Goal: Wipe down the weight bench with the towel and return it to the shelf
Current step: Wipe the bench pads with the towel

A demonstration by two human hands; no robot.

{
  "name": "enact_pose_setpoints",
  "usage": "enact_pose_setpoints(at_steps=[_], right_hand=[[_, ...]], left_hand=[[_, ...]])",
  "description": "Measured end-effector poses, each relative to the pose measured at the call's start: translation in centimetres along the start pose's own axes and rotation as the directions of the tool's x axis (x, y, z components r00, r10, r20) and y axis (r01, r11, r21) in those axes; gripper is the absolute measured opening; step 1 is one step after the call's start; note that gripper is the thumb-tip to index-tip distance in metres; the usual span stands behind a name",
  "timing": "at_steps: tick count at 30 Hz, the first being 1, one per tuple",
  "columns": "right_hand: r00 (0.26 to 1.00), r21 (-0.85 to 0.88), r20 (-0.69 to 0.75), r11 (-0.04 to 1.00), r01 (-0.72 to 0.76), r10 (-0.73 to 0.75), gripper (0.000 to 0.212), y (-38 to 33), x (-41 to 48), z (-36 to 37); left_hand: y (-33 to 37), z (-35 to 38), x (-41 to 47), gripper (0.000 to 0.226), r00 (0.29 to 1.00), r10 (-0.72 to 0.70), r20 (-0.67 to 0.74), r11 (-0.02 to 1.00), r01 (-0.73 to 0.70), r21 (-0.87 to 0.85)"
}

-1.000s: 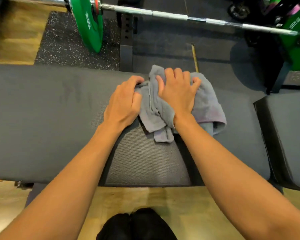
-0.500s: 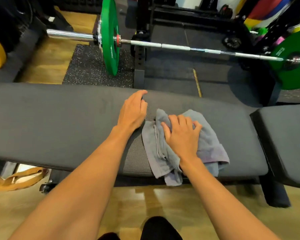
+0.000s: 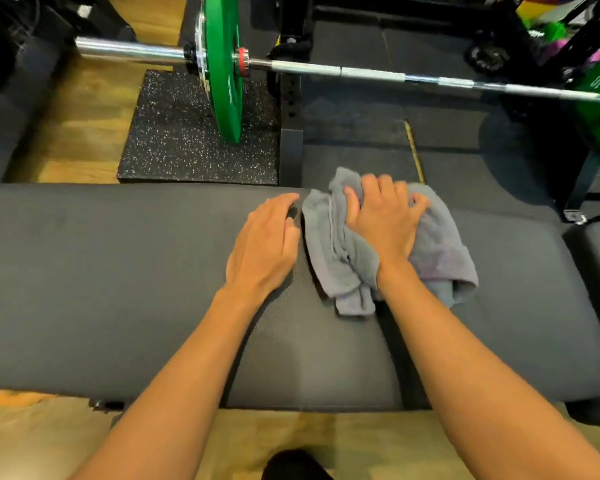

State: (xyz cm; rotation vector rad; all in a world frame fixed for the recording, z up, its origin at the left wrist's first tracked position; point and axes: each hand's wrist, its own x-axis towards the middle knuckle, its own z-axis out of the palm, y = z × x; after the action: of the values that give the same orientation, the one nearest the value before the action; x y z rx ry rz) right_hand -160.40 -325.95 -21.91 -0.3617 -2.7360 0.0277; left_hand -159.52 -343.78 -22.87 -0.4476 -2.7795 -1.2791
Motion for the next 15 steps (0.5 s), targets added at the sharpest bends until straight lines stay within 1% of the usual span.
enact_pose_setpoints(at_steps=[2, 7, 11, 13, 15], right_hand=[[0.998, -0.008, 0.057, 1.000, 0.011, -0.011, 0.035, -0.4, 1.9, 0.5], [0.997, 0.016, 0.071, 0.999, 0.034, -0.035, 0.040, -0.1, 0.9, 0.0], [0.994, 0.056, 0.090, 0.997, 0.055, -0.060, 0.035, 0.4, -5.3, -2.9], [0.996, 0.050, 0.048, 0.996, 0.070, -0.072, 0.030, 0.9, -9.8, -4.8], [0.996, 0.056, 0.021, 0.995, 0.087, -0.089, 0.026, 1.1, -14.0, -6.3]], left_hand=[[0.6, -0.3, 0.0, 0.045, 1.000, -0.005, 0.027, 1.000, 0.004, 0.018], [1.2, -0.7, -0.3, 0.040, 0.999, -0.001, 0.039, 0.997, -0.002, 0.075], [1.6, -1.2, -0.3, 0.036, 0.997, -0.019, 0.077, 0.998, 0.013, 0.069], [1.5, -2.2, -0.4, 0.034, 0.996, 0.002, 0.087, 0.998, -0.008, 0.062], [0.4, -3.8, 0.0, 0.031, 0.998, 0.031, 0.058, 0.990, -0.039, 0.134]])
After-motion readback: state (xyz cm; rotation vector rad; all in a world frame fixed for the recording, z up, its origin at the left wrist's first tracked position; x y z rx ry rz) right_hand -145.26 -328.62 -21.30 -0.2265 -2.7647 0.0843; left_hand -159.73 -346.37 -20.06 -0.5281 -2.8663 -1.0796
